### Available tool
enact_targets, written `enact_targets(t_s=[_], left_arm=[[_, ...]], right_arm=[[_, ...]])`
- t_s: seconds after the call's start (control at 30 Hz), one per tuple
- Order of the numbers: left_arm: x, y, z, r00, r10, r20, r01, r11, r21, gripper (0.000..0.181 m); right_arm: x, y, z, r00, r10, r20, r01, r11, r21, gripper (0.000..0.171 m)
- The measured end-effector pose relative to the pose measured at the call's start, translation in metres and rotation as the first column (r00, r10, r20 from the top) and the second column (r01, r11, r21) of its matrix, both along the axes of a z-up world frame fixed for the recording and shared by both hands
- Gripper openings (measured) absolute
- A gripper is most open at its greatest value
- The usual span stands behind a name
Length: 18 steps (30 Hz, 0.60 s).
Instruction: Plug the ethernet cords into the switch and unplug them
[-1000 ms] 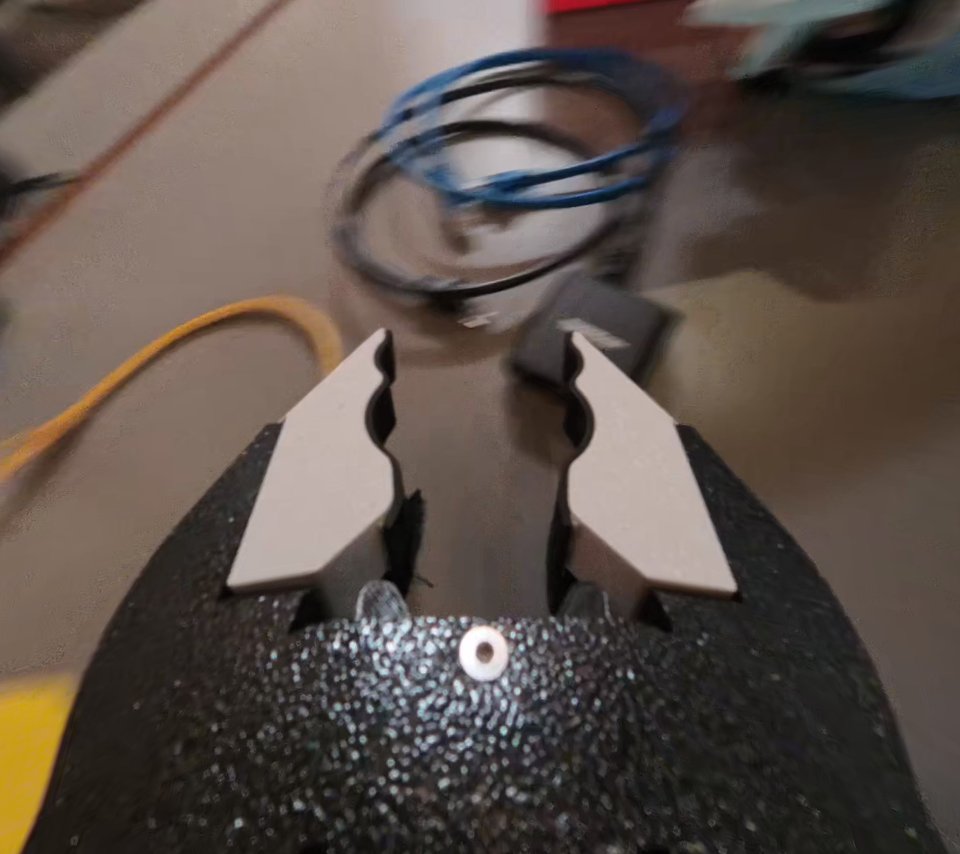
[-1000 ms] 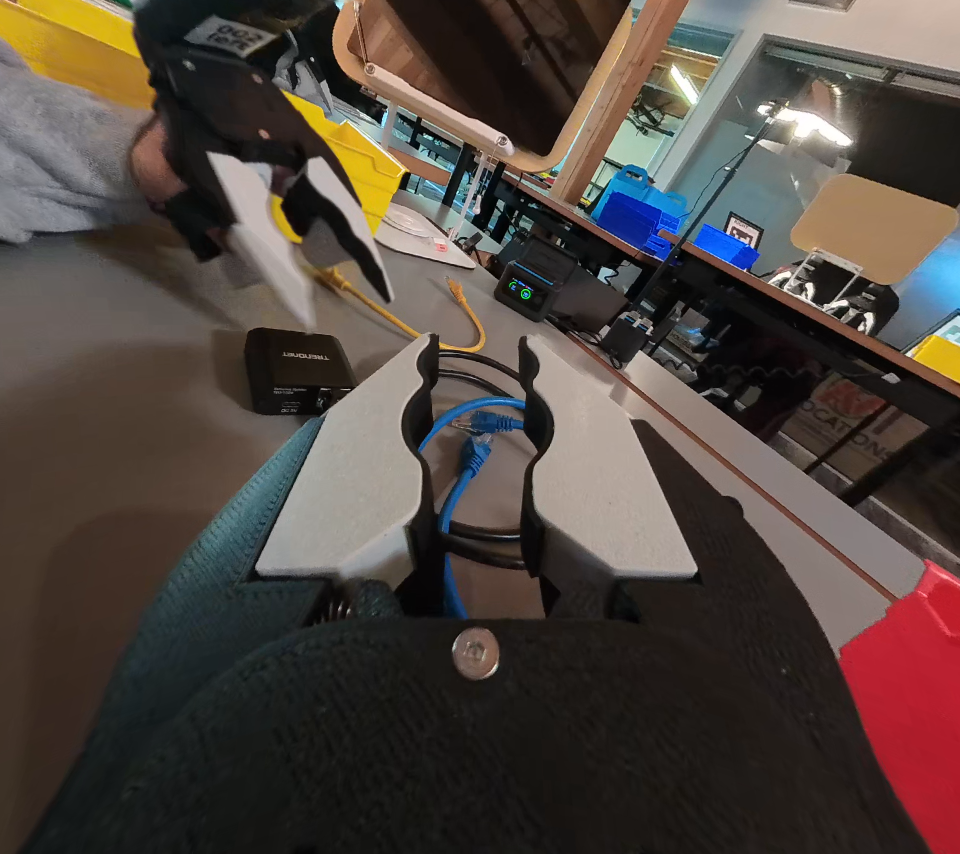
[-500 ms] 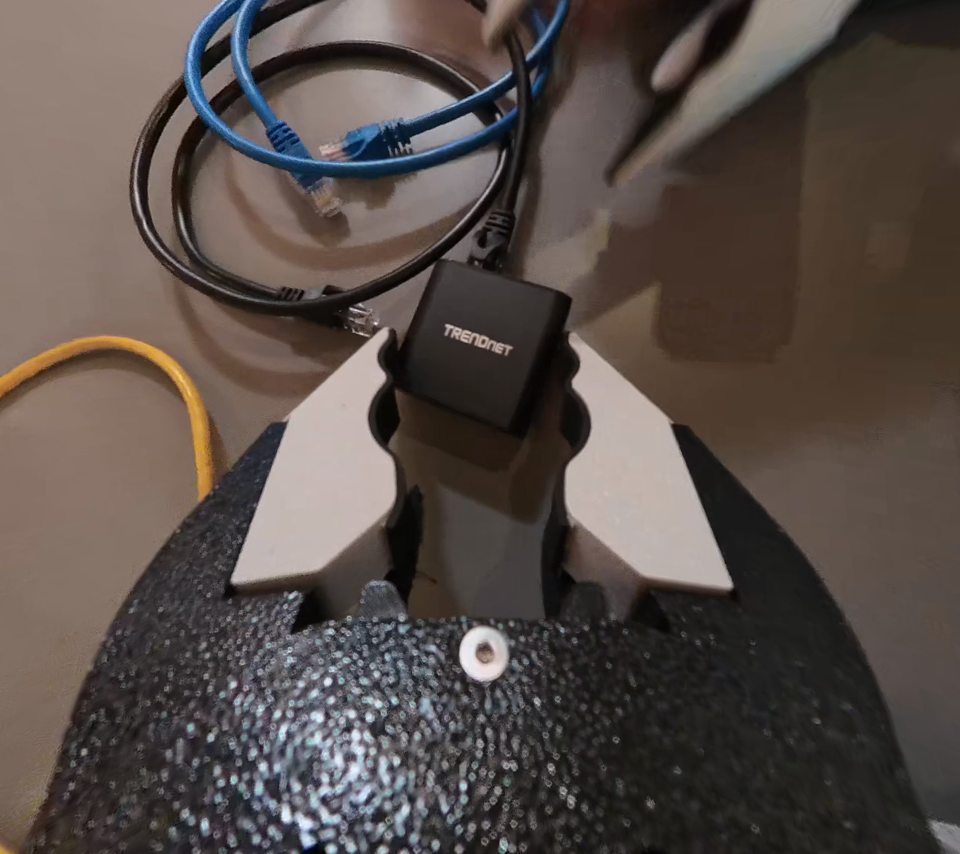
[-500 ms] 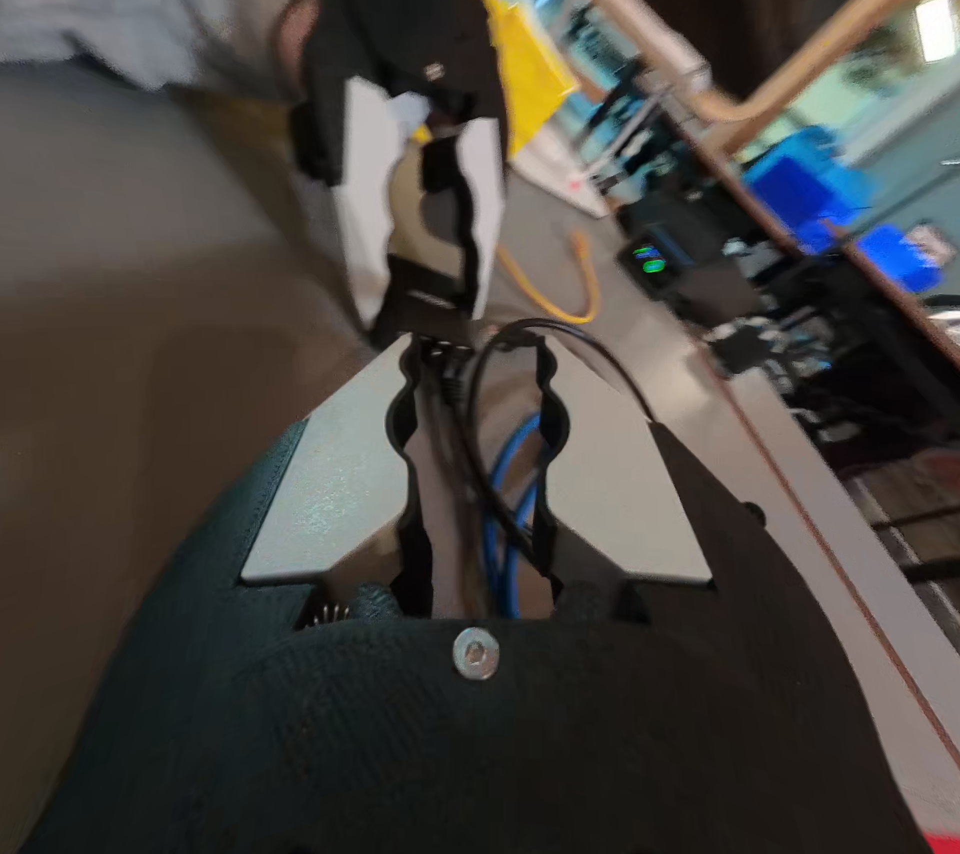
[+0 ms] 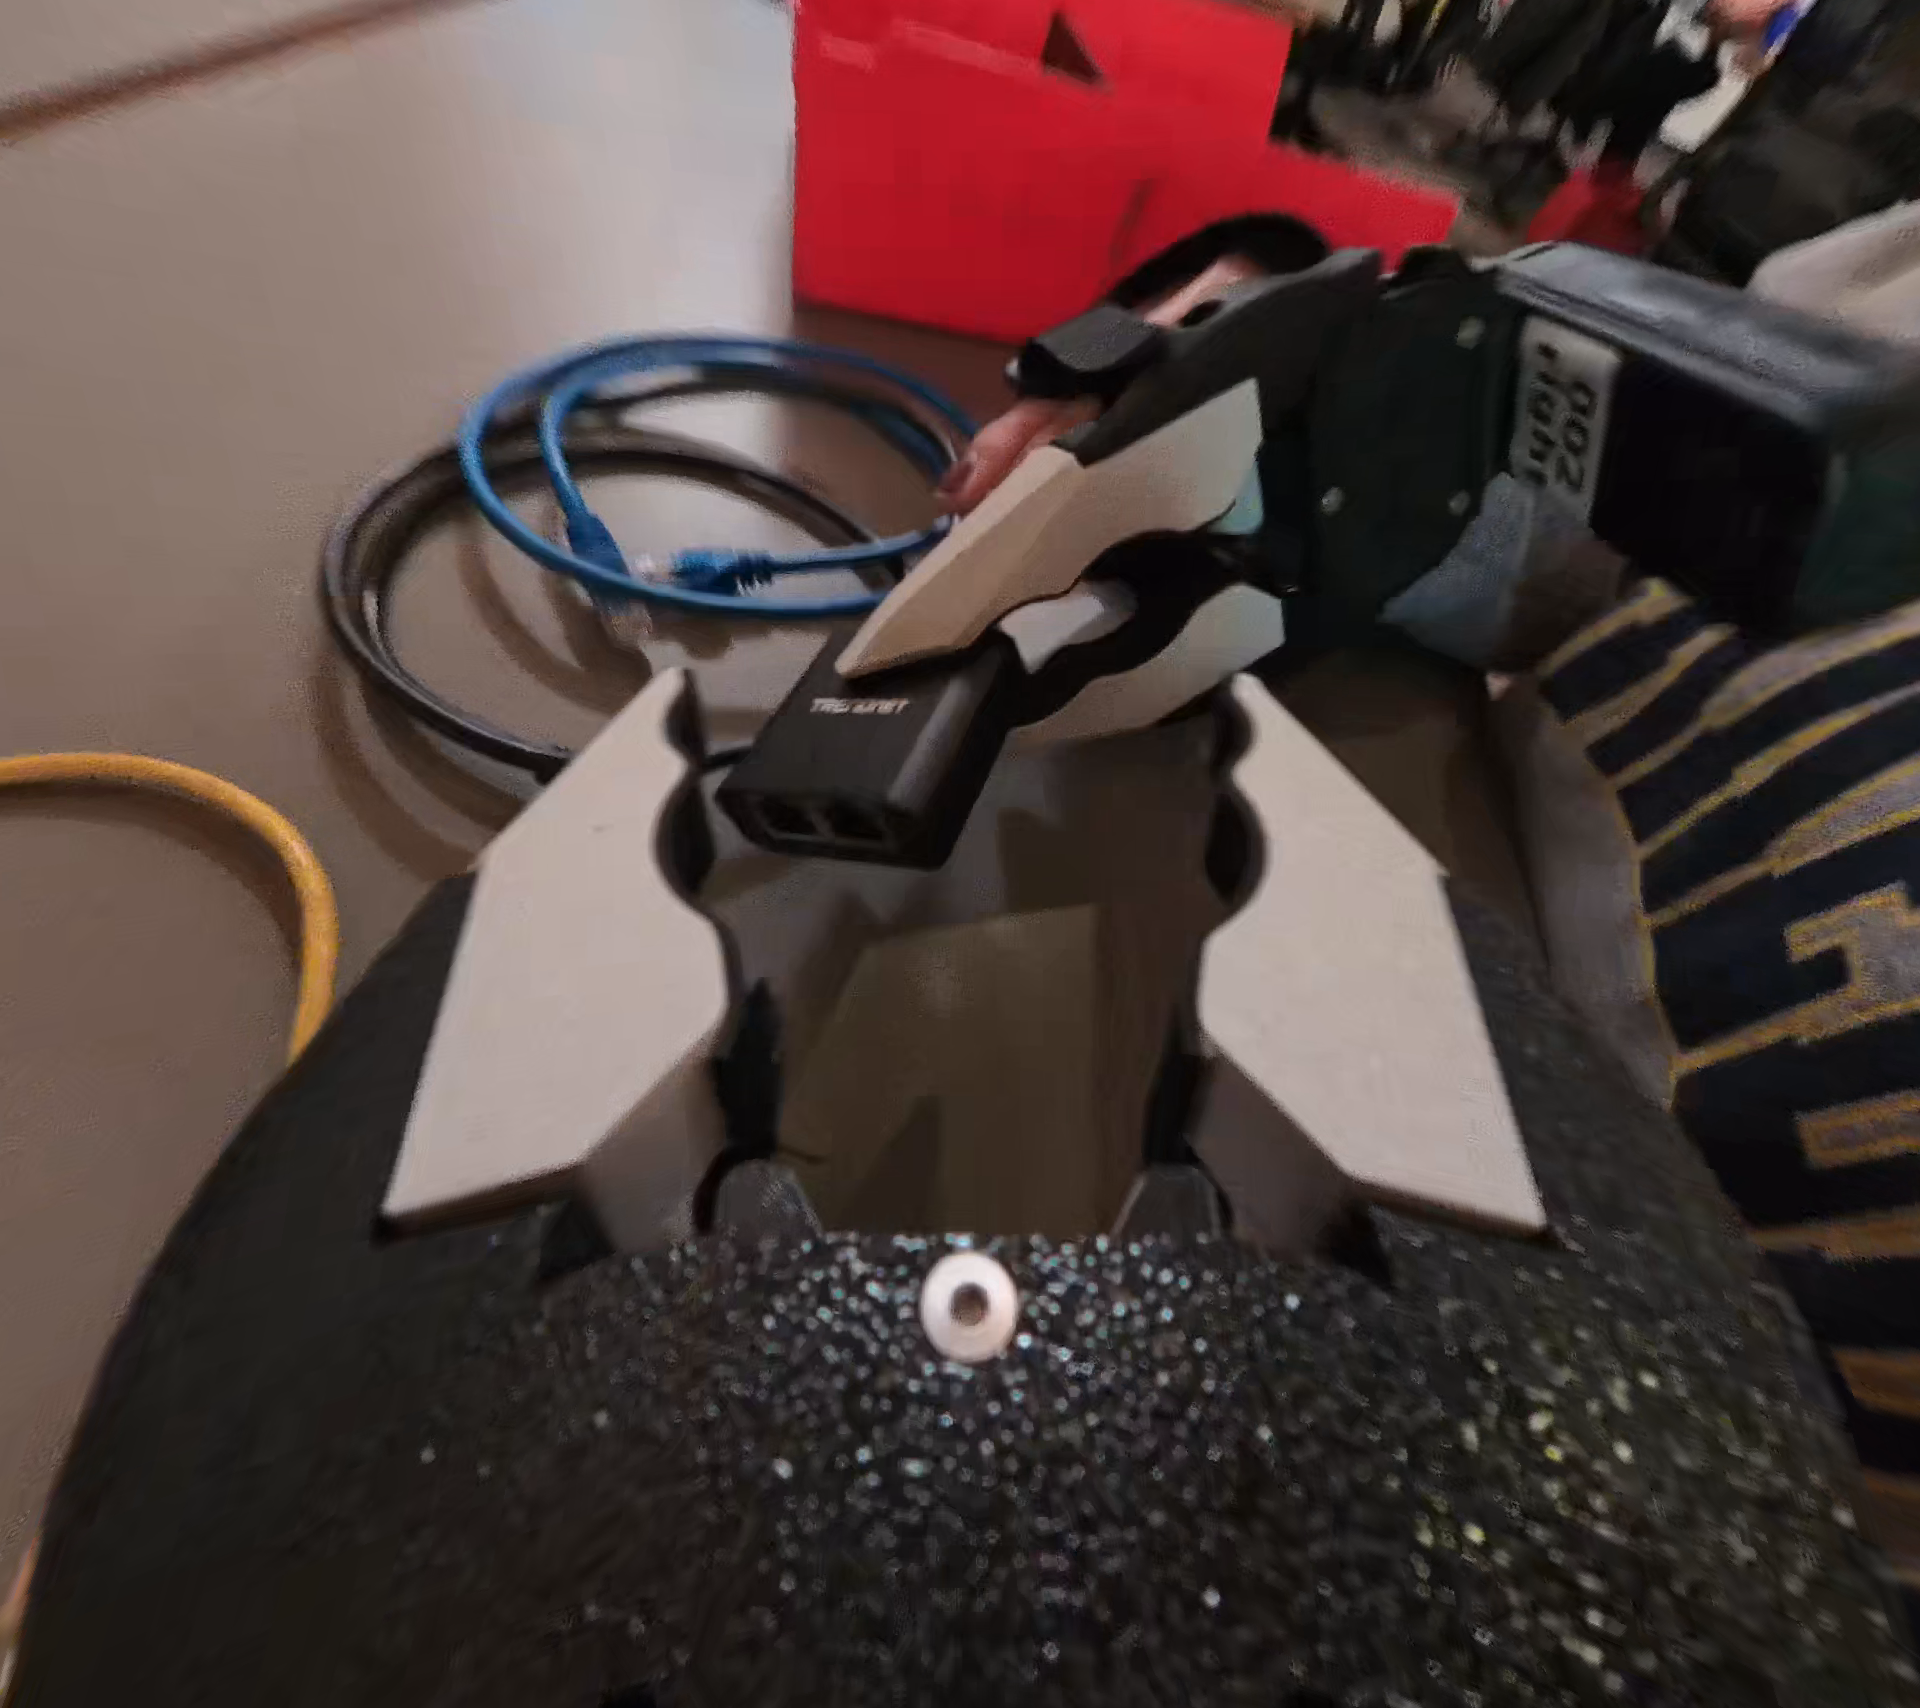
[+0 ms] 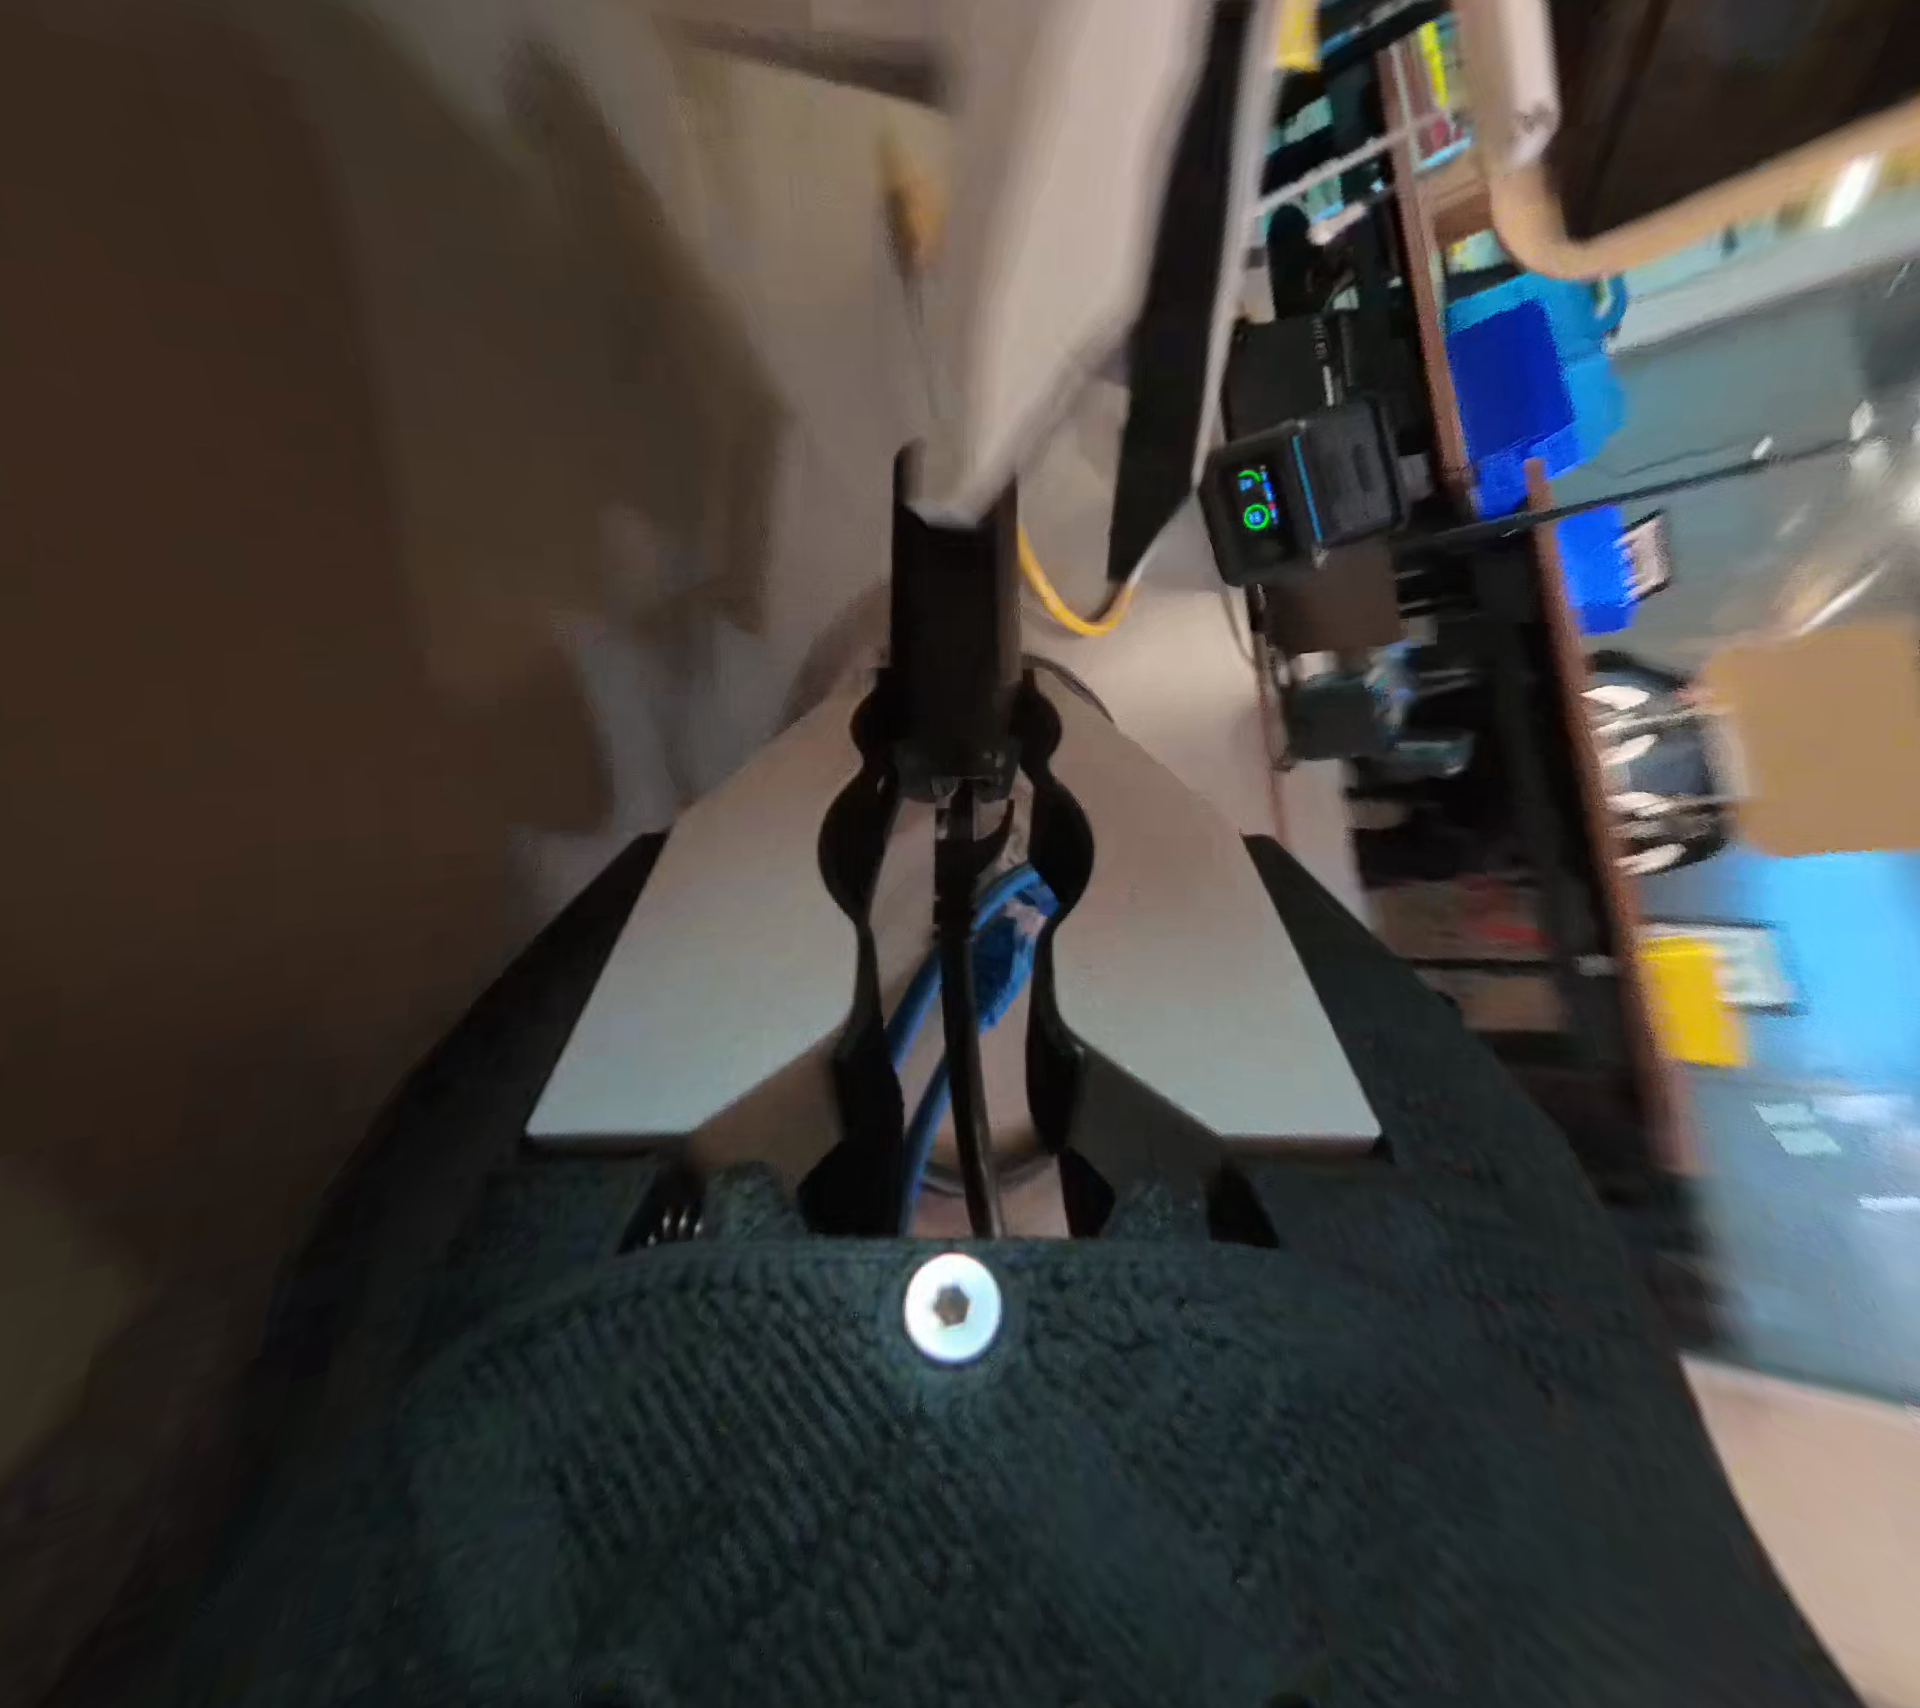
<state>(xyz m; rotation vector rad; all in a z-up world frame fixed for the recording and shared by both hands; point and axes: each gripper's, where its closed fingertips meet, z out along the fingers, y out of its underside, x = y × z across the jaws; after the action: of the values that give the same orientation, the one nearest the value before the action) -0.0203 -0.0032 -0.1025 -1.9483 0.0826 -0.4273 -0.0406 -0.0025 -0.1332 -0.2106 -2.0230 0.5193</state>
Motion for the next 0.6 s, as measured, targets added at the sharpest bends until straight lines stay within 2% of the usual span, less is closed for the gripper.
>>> enact_targets(t_s=[0.03,0.1,0.17,0.23,0.3,0.37,0.5,0.6], left_arm=[[-0.004,0.0,0.008,1.0,0.025,-0.004,-0.025,0.999,0.046,0.107],[-0.009,0.0,0.024,0.998,0.059,-0.028,-0.055,0.99,0.13,0.116],[-0.01,0.003,0.037,0.996,0.076,-0.052,-0.065,0.98,0.19,0.115],[-0.009,0.011,0.054,0.991,0.099,-0.088,-0.073,0.963,0.261,0.107],[-0.001,0.019,0.078,0.991,0.091,-0.094,-0.052,0.934,0.353,0.091],[0.007,0.025,0.099,0.992,0.076,-0.102,-0.025,0.903,0.429,0.068],[0.011,0.027,0.12,0.997,0.045,-0.062,-0.007,0.859,0.513,0.038],[0.016,0.025,0.12,1.0,-0.027,-0.007,0.027,0.85,0.526,0.028]], right_arm=[[0.0,0.002,0.012,1.0,-0.008,0.017,0.01,0.991,-0.136,0.021],[-0.001,0.008,0.044,0.999,-0.007,0.043,0.024,0.912,-0.41,0.021],[0.0,0.017,0.084,0.999,0.03,0.041,0.003,0.771,-0.637,0.021],[0.004,0.022,0.117,0.993,0.11,0.053,-0.028,0.628,-0.777,0.021],[0.011,0.019,0.138,0.97,0.23,0.074,-0.057,0.518,-0.853,0.021],[0.016,0.015,0.149,0.95,0.305,0.066,-0.084,0.453,-0.888,0.021],[0.025,0.014,0.159,0.929,0.369,0.028,-0.124,0.383,-0.915,0.021],[0.031,0.013,0.158,0.922,0.387,0.014,-0.143,0.373,-0.917,0.021]])
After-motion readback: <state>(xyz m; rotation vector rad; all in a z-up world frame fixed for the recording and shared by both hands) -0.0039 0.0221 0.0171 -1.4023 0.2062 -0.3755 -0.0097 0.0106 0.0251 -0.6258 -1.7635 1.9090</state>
